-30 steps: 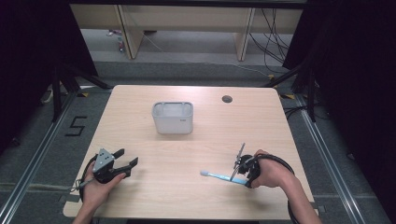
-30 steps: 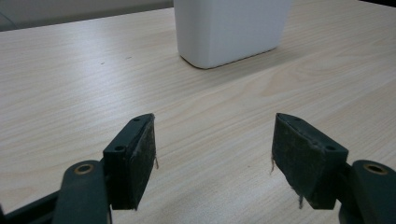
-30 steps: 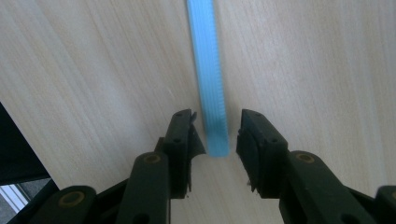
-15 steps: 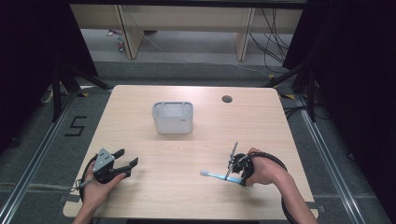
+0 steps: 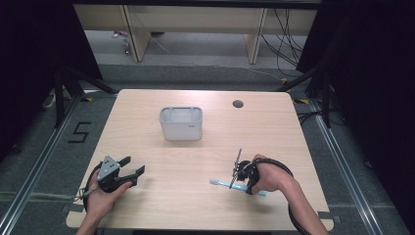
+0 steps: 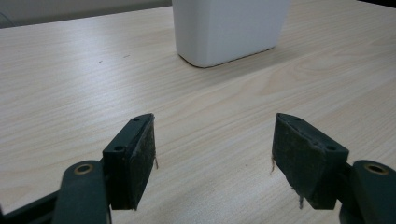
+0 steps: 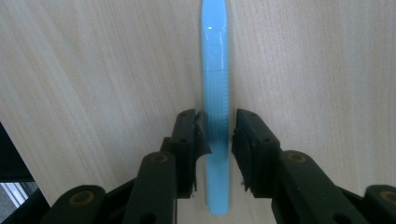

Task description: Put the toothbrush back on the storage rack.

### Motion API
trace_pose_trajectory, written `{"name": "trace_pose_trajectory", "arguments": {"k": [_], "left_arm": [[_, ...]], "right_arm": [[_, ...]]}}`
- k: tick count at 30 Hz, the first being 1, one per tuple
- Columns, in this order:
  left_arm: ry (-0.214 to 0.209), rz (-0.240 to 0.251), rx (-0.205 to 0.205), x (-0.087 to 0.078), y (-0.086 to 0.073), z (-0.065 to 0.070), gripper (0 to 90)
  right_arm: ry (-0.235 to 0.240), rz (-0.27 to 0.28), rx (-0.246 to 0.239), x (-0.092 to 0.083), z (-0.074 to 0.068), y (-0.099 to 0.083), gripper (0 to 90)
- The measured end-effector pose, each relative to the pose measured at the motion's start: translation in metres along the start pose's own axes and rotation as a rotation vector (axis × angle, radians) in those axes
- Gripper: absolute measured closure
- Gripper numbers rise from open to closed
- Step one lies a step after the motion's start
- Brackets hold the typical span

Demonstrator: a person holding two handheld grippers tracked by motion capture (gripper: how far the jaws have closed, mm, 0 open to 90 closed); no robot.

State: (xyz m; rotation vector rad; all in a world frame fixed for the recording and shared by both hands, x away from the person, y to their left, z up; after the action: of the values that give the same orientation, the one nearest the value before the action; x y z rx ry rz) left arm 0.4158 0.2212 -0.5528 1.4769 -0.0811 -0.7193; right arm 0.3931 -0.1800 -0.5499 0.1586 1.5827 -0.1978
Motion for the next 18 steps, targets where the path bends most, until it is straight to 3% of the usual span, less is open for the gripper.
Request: {"name": "trace_pose_trajectory", "arguments": {"k": [1,3,5,6,9,11,12,13,18], "left_arm": [[0.0,-0.001,0.0,0.0,-0.0001,0.0001,29.8],[0.0,-0.002,-0.001,0.0,-0.0002,0.0002,29.7],[-0.001,-0.003,0.0,0.0,-0.0002,0.0003,29.6],[-0.002,-0.002,-0.001,0.0,-0.0001,0.0005,29.6],[-0.002,-0.001,-0.003,0.0,-0.0001,0.0002,29.6],[-0.002,-0.002,-0.003,0.0,-0.0001,0.0002,29.5],[-0.002,-0.002,-0.003,0.0001,-0.0002,0.0002,29.6],[-0.002,-0.003,-0.003,0.0001,-0.0002,0.0002,29.6],[-0.004,-0.002,-0.003,-0.0001,-0.0002,0.0004,29.5]], "right_arm": [[-0.006,0.003,-0.022,0.0007,0.0018,0.001,69.9],[-0.007,-0.003,0.001,0.0008,0.0008,0.0016,70.2],[-0.002,-0.001,-0.023,0.0011,0.0019,0.0041,70.4],[-0.005,-0.003,0.001,0.0008,0.0007,0.0048,70.6],[0.0,-0.001,-0.027,0.0016,0.0021,0.008,71.5],[0.005,-0.007,-0.011,0.0021,0.0013,0.0087,72.0],[0.007,-0.008,-0.028,0.0024,0.0024,0.0091,72.3],[0.005,-0.012,-0.007,0.0025,0.0015,0.009,72.6],[0.012,-0.013,-0.031,0.0034,0.0035,0.0102,74.2]]}}
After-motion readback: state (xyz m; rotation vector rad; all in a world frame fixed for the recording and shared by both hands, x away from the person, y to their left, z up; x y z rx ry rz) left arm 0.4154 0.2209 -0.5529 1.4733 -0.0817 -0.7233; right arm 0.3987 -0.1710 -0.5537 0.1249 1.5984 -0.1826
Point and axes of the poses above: each handheld gripper's, and its own axes: x roughly forward along the jaws, y roughly out of its top, z roughly to its right, the point moved 8 cm from there along x, roughly forward along the jaws, and after that the axes turned 5 degrees about -x, right-handed, at the moved point
